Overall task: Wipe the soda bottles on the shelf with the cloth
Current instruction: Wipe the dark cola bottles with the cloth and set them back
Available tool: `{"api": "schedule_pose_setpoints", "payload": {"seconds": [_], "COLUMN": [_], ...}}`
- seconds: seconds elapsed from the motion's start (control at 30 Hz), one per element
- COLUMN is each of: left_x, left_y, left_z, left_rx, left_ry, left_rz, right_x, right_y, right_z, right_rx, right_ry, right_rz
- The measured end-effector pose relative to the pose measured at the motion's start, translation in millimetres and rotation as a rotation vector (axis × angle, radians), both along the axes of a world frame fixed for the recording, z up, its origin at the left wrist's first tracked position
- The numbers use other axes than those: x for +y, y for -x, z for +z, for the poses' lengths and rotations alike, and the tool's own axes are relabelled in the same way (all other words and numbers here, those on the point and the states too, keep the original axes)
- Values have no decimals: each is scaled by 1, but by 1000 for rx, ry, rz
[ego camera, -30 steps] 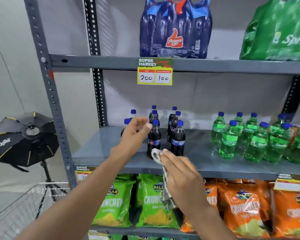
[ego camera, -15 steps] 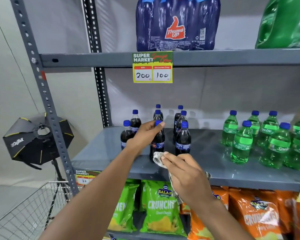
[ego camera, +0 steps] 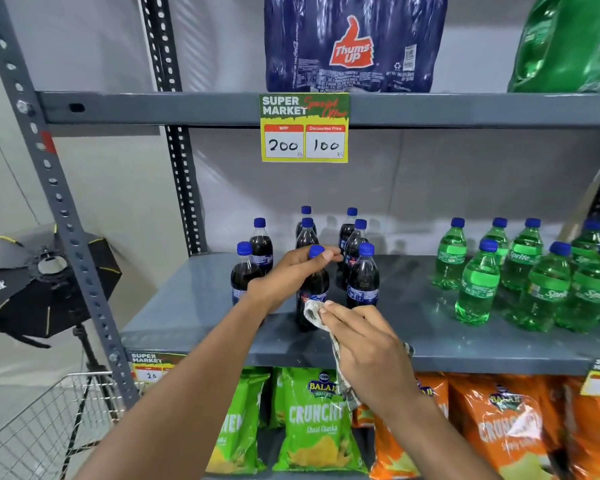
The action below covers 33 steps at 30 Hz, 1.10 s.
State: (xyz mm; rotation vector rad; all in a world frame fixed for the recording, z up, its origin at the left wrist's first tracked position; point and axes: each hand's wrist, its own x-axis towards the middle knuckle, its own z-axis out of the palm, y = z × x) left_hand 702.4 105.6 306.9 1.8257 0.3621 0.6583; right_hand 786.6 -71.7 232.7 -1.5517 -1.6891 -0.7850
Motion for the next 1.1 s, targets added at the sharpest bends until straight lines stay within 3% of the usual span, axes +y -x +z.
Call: {"api": "schedule_pose_setpoints", "payload": {"seconds": [0.27,0.5,0.63,0.8,0.9,1.1], "left_x": [-8,-41,-54,-56,-55,-64], "left_y": [15,22,26,31,34,30], "left_z": [8,28,31,34,33,26], "left_rx": [-209,-400,-442,-532,-512,-373], "left_ry": [-83,266,505,620,605,582], "left_rz": [-56,-390,-511,-547,-508,-500], "right_x": [-14,-21,-27,-48,-57,-38], "right_y": [6,27,44,57,61,64], "right_z": [30,90,105,85,72,112], "right_rx": [9,31,-15,-128,-167,-24], "right_ry": [-102,-229,-170,-29,35,-46], "right_rz": [-62,-63,18,71,53,-56]}}
